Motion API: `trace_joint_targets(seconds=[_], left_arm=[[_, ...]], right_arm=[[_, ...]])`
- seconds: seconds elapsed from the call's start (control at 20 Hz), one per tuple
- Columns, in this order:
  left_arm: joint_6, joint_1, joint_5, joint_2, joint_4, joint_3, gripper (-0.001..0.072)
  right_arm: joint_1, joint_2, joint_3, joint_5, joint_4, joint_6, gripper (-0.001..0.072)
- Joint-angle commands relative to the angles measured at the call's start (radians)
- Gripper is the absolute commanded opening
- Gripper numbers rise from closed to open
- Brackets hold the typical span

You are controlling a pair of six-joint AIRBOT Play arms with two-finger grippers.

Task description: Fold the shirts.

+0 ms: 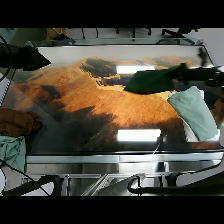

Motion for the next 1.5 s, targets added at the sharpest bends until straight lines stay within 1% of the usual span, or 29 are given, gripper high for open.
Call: trace_joint_targets(seconds=[0.0,0.1,0.2,0.25,0.35,0.5,0.65,0.7,0.75,0.8,0.9,1.0,1.1,1.2,1.25,1.3,1.35,1.4,1.45], left_arm=[[0.024,0.001,0.000,0.001,0.000,0.000,0.0018],[0.030,0.001,-0.002,0.001,0.000,0.000,0.0018],[0.049,0.001,-0.012,0.001,0.000,0.000,0.0018],[0.051,0.001,-0.018,0.001,0.000,0.000,0.0018],[0.054,0.000,-0.018,0.001,0.000,0.000,0.0018],[0.060,0.000,-0.028,0.001,-0.001,0.000,0.0018],[0.066,0.000,-0.047,0.000,-0.001,0.000,0.0018],[0.066,0.000,-0.052,0.000,-0.001,0.000,0.0018],[0.066,0.000,-0.057,0.000,-0.001,0.000,0.0018],[0.066,0.000,-0.061,-0.001,-0.001,0.000,0.0018],[0.066,0.000,-0.063,-0.005,-0.001,0.000,0.0018],[0.066,0.000,-0.068,-0.005,0.000,0.000,0.0018],[0.066,0.000,-0.059,-0.006,-0.001,0.000,0.0018],[0.066,-0.001,-0.047,-0.006,-0.002,0.000,0.0018],[0.066,-0.001,-0.042,-0.006,-0.003,0.000,0.0018],[0.066,-0.001,-0.039,-0.006,-0.003,0.000,0.0018],[0.066,-0.003,-0.042,-0.005,-0.003,0.000,0.0018],[0.066,-0.011,-0.048,-0.003,-0.003,-0.005,0.0018],[0.066,-0.016,-0.037,0.018,-0.003,-0.043,0.0018]], right_arm=[[-0.242,0.134,0.005,0.055,-0.033,0.104,0.0017],[-0.356,0.195,0.005,0.134,-0.116,0.187,0.0017],[-0.428,0.228,0.002,0.286,-0.268,0.256,0.0017],[-0.442,0.234,-0.008,0.367,-0.355,0.266,0.0017],[-0.446,0.243,-0.054,0.459,-0.473,0.282,0.0017],[-0.446,0.264,-0.159,0.510,-0.576,0.361,0.0017],[-0.446,0.293,-0.271,0.521,-0.696,0.393,0.0021],[-0.446,0.299,-0.308,0.505,-0.729,0.393,0.0068],[-0.446,0.298,-0.336,0.488,-0.757,0.394,0.0240],[-0.446,0.292,-0.354,0.473,-0.788,0.394,0.0346],[-0.446,0.281,-0.341,0.464,-0.805,0.397,0.0347],[-0.443,0.276,-0.281,0.459,-0.780,0.404,0.0347],[-0.423,0.274,-0.191,0.417,-0.674,0.412,0.0346],[-0.379,0.277,-0.123,0.330,-0.525,0.411,0.0336],[-0.337,0.285,-0.110,0.275,-0.449,0.394,0.0197],[-0.282,0.296,-0.111,0.227,-0.398,0.359,0.0104],[-0.215,0.301,-0.111,0.197,-0.395,0.342,0.0104],[-0.132,0.307,-0.115,0.178,-0.404,0.319,0.0042],[-0.049,0.315,-0.129,0.156,-0.424,0.313,0.0018]])
